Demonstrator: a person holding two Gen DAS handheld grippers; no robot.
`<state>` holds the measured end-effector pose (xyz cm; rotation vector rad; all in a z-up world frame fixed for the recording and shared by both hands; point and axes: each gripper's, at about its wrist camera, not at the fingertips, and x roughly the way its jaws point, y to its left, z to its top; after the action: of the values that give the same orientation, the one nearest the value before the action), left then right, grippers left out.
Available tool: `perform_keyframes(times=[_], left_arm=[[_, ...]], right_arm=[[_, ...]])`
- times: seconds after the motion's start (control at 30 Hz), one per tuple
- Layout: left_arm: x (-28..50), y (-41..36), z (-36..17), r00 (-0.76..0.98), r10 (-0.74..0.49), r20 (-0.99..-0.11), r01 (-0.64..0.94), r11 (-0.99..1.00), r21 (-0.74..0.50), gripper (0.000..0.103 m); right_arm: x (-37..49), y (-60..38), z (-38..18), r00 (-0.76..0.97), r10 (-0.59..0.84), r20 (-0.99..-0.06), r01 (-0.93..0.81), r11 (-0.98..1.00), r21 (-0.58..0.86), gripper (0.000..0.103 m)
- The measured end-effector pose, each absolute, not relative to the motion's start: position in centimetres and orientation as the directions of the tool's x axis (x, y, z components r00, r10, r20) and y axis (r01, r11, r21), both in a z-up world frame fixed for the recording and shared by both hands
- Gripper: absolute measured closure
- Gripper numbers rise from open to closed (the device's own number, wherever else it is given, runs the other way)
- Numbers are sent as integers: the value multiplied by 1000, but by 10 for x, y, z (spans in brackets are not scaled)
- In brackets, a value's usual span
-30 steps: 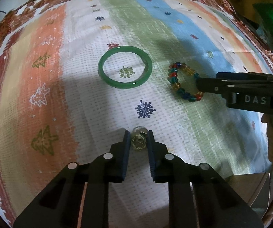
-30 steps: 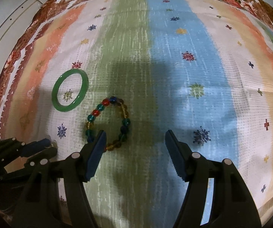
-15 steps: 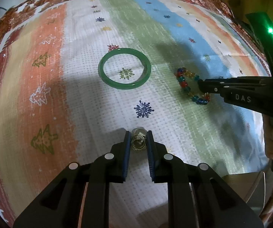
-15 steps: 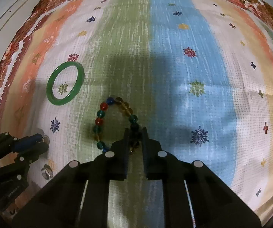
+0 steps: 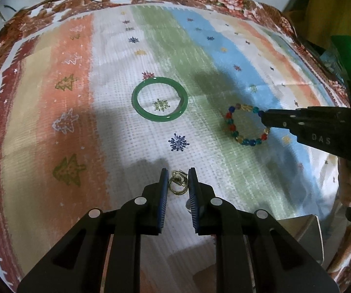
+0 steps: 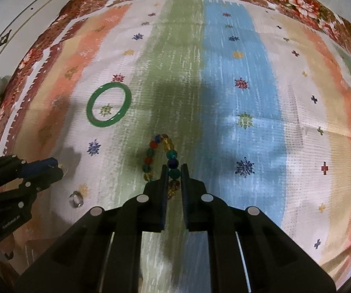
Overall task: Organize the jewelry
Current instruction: 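Carry the beaded bracelet to the silver tin with the right tool while the left tool carries the ring there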
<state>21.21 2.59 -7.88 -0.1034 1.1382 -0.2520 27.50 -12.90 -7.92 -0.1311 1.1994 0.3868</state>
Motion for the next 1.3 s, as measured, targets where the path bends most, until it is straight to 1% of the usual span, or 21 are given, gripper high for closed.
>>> perform_keyframes(times=[0.27, 0.43, 0.7, 0.93, 1.3], left_arm=[[196, 31, -59, 435, -274, -858, 138, 962, -237, 87], [180, 30, -42, 470, -288, -834, 144, 958, -249, 87], [150, 26, -23, 508, -319, -800, 168, 948, -272, 87], [127, 23, -8, 539, -344, -769, 189, 939, -287, 87], [102, 14, 2, 559, -364, -745, 214, 931, -295, 87]], right_arm=[[247, -124, -49, 356, 254, -899, -396, 913, 101, 92], [227, -116, -32, 404, 247, -881, -434, 899, 54, 92], [194, -116, -12, 448, 273, -851, -469, 882, 35, 92], [169, -119, 3, 464, 316, -827, -494, 868, 54, 92], [127, -120, 25, 482, 386, -787, -545, 835, 75, 92]])
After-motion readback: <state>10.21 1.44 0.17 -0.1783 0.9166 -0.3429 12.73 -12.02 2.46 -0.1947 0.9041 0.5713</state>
